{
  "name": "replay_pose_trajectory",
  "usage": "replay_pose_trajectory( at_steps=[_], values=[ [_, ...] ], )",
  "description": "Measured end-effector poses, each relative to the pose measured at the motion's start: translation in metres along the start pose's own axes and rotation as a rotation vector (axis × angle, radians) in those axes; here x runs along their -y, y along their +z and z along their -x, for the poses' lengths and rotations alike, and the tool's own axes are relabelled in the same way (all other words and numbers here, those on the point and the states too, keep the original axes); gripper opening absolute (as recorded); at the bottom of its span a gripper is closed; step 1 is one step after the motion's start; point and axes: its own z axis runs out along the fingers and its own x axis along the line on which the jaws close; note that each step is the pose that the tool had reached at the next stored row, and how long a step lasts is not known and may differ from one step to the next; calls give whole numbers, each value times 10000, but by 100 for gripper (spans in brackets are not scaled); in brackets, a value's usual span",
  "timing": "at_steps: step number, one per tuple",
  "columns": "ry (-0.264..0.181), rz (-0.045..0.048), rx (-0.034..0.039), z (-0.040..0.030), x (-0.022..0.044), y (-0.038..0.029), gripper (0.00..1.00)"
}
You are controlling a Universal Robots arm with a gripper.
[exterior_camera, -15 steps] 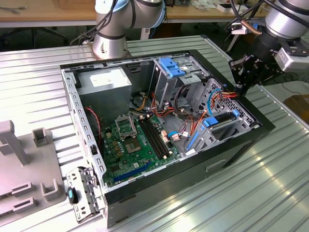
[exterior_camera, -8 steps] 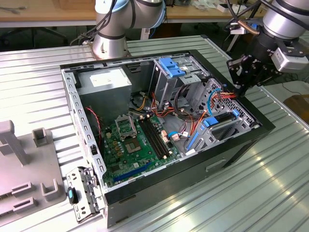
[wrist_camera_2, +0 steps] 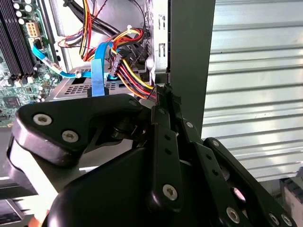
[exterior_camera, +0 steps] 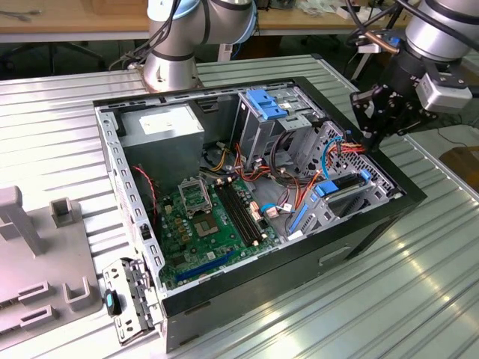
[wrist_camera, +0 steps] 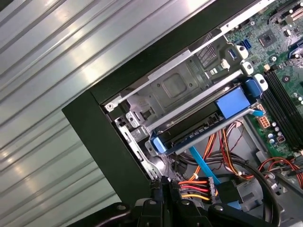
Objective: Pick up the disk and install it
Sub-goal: 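Insert the first disk wire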
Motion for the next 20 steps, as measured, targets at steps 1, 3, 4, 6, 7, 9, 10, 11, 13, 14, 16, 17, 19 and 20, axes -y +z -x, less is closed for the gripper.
replay_pose_trajectory(
  at_steps=[1,3,4,6,7,9,10,11,13,14,16,17,19,20],
  values=[
    [76,8,-8,2,-2,2,17],
    [175,18,-18,4,-3,6,17],
    [200,20,-21,13,-8,7,17],
    [247,26,-26,23,-15,6,17],
    [273,28,-28,29,-19,6,17],
    [309,31,-32,39,-26,6,17],
    [323,32,-33,42,-28,6,17],
    [354,36,-36,49,-32,6,17],
    [408,42,-43,53,-34,5,17],
    [495,50,-51,57,-36,5,17],
    [663,67,-68,61,-38,5,17],
    [787,79,-81,63,-39,5,17],
    [996,100,-102,66,-40,5,17],
    [1097,111,-113,67,-41,6,17]
  ],
)
